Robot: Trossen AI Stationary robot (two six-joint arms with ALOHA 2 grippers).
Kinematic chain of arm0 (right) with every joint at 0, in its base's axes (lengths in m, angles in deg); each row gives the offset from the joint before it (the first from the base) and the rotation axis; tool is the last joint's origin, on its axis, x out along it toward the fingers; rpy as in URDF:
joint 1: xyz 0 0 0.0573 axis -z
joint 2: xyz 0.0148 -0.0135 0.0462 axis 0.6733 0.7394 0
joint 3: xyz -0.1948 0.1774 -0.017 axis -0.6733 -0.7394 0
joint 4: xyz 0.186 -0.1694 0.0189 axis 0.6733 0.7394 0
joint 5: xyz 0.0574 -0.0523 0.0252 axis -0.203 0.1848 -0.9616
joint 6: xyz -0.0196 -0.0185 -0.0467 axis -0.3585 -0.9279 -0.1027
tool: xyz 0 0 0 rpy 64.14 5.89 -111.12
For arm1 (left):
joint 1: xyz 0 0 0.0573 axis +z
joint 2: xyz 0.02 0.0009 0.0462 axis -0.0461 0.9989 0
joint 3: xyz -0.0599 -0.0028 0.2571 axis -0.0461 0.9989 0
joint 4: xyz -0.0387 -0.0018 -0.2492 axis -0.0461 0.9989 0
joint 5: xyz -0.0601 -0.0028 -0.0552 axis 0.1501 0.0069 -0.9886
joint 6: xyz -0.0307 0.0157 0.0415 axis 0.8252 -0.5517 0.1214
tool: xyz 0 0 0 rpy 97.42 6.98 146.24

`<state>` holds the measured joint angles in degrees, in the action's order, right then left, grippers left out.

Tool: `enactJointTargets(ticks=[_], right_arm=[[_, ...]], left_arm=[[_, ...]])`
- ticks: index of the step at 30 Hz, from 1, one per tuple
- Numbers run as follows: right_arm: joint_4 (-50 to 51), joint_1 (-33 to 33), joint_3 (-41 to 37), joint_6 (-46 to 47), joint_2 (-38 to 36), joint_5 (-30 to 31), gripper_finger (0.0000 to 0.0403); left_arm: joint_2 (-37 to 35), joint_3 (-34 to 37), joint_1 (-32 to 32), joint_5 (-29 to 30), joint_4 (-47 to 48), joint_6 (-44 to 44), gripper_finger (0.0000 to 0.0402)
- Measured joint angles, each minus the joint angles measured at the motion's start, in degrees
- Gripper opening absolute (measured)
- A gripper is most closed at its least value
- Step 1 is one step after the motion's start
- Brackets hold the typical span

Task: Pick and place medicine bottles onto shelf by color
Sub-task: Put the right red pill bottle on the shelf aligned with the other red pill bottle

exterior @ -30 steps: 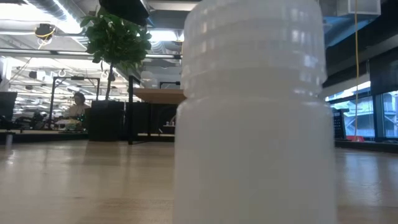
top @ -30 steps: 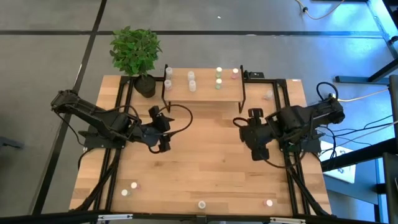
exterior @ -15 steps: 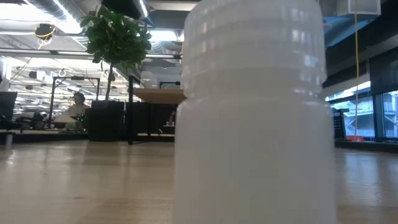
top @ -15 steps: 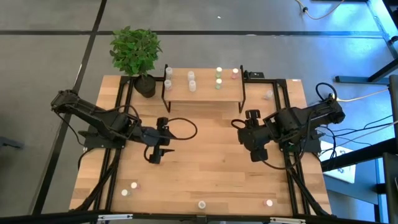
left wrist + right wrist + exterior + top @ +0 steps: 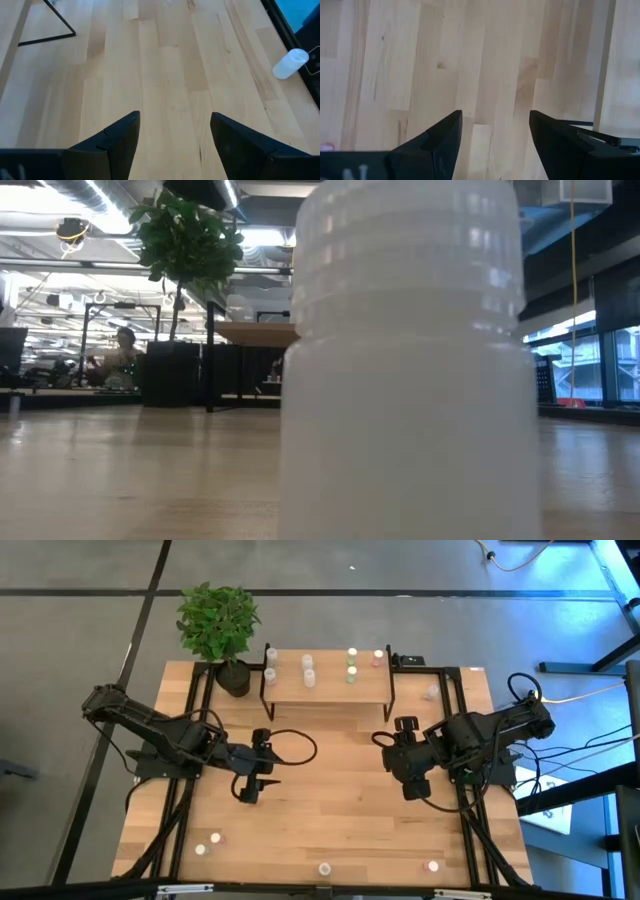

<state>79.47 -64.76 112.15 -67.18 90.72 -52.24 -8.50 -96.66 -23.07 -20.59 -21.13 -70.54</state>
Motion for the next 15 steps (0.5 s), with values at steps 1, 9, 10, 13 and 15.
enactJointTargets(ticks=[1, 9, 10, 13, 15], right_arm=[[0.0, 0.0, 0.0, 0.0, 0.0, 0.0, 0.0233], [0.0, -1.4, 0.0, 0.0, 0.0, -0.8, 0.0233], [0.0, -2.2, 0.0, 0.0, 0.0, -0.8, 0.0233], [0.0, -5.4, 0.0, 0.0, 0.0, -0.8, 0.0233], [-0.2, -8.0, 0.0, 0.7, 0.0, -0.8, 0.0233]], left_arm=[[0.0, 0.0, 0.0, 0.0, 0.0, 0.0, 0.0237], [0.0, 0.0, 0.0, 0.0, 0.0, 0.0, 0.0237], [0.0, 0.0, 0.0, 0.0, 0.0, 0.0, 0.0237], [0.0, 0.0, 0.0, 0.0, 0.0, 0.0, 0.0237], [0.0, 0.0, 0.0, 0.0, 0.0, 0.0, 0.0237]])
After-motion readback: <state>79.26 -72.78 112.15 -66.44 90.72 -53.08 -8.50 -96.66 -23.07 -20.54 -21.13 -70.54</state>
